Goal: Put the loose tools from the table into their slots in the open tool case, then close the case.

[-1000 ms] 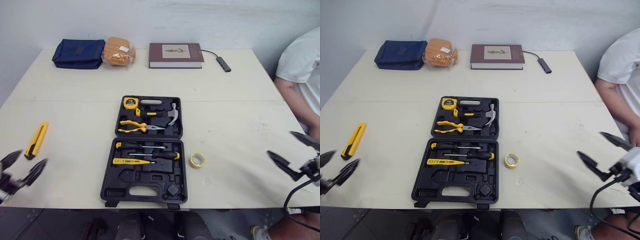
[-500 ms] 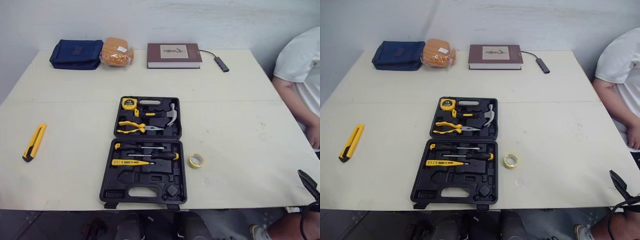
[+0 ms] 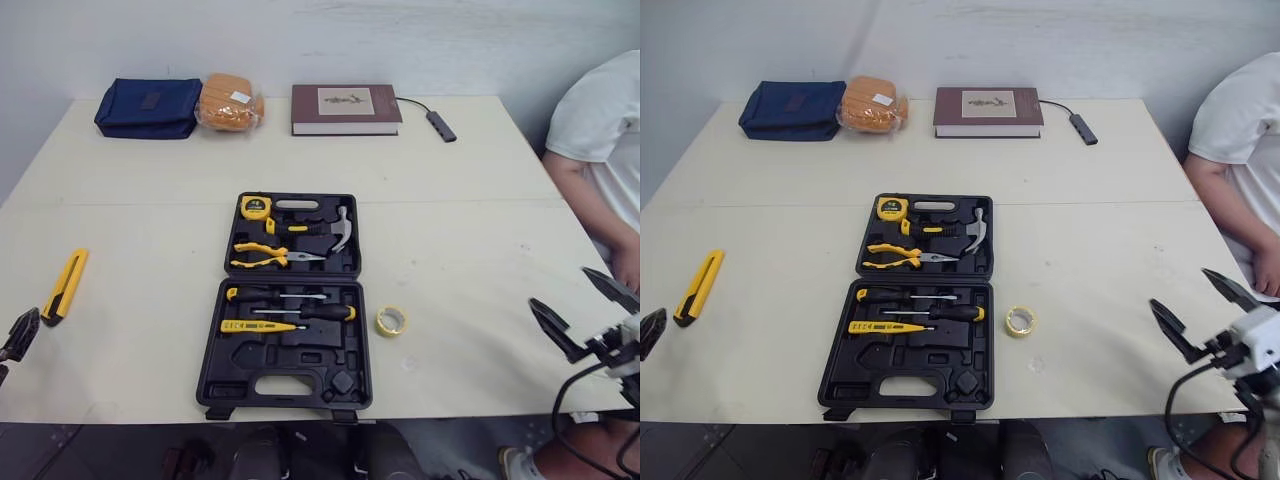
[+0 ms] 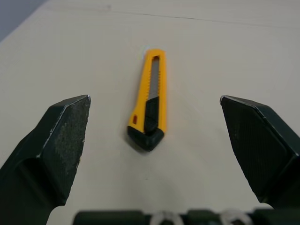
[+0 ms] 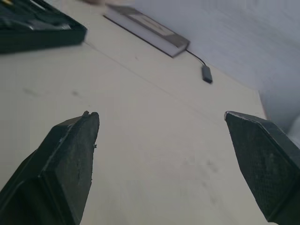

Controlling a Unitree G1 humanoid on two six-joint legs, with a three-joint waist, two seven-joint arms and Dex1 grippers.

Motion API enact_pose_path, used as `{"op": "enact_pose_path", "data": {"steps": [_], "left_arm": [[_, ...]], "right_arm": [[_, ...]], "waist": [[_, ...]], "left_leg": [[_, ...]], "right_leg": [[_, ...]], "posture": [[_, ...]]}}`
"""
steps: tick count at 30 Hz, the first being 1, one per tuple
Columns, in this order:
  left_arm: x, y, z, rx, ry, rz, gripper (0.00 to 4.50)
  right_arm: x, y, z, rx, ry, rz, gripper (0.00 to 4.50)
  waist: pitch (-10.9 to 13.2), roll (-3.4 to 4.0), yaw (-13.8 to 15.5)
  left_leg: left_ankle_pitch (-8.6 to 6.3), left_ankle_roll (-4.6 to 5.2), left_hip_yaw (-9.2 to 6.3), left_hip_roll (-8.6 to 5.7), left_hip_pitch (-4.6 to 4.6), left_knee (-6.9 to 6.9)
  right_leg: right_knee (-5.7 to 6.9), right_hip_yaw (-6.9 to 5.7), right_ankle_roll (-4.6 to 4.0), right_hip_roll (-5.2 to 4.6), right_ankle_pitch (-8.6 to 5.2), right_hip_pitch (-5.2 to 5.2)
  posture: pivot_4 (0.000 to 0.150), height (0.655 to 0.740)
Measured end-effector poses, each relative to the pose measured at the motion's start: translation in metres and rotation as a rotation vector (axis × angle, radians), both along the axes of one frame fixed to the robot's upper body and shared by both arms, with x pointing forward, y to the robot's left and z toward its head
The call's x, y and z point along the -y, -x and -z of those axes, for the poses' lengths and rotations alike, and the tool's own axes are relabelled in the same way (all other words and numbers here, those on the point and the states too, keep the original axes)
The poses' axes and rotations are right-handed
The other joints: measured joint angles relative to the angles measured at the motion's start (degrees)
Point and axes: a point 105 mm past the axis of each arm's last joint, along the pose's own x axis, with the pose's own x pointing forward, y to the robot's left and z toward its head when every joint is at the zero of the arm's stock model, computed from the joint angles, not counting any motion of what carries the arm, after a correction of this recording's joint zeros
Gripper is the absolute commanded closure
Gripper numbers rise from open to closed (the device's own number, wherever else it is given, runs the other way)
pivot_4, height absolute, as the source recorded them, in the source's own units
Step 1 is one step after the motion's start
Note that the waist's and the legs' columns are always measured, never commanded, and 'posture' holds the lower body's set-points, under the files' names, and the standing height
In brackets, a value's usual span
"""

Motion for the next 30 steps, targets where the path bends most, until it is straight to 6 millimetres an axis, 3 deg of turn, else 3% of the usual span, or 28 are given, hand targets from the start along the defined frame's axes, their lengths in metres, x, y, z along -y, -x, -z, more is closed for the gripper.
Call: {"op": "enact_pose_path", "data": {"steps": [5, 16, 23, 30], "left_arm": [[0.003, -0.022, -0.007, -0.085, 0.039, 0.005, 0.03], [0.004, -0.068, -0.004, -0.265, 0.107, 0.007, 0.03], [-0.008, -0.086, 0.022, -0.384, 0.153, -0.005, 0.03], [-0.011, -0.100, 0.023, -0.434, 0.107, 0.041, 0.03]], "right_arm": [[-0.054, -0.010, -0.022, 0.031, -0.030, -0.228, 0.00], [-0.146, 0.007, -0.050, 0.026, -0.039, -0.645, 0.00], [-0.154, 0.008, -0.052, 0.014, -0.027, -0.702, 0.00], [-0.158, 0.011, -0.048, 0.001, -0.004, -0.759, 0.00]], "waist": [[0.00, -0.01, 0.15], [0.00, -0.05, 0.06], [-0.01, -0.20, 0.18], [-0.01, -0.20, 0.24]], "left_leg": [[0.14, 0.02, -0.06, -0.01, 0.00, 0.00], [0.28, -0.13, -0.03, -0.03, -0.07, -0.11], [0.57, -0.10, 0.08, -0.01, -0.11, -0.12], [0.61, -0.06, 0.14, 0.00, -0.03, -0.11]], "right_leg": [[0.10, -0.05, 0.01, 0.00, 0.01, 0.00], [0.11, -0.13, 0.01, 0.11, 0.02, -0.13], [0.07, -0.39, 0.03, 0.32, 0.03, -0.18], [0.29, -0.36, 0.01, 0.34, 0.02, -0.21]], "posture": [[0.150, 0.7400], [0.150, 0.7400], [0.150, 0.7400], [0.150, 0.7400]]}}
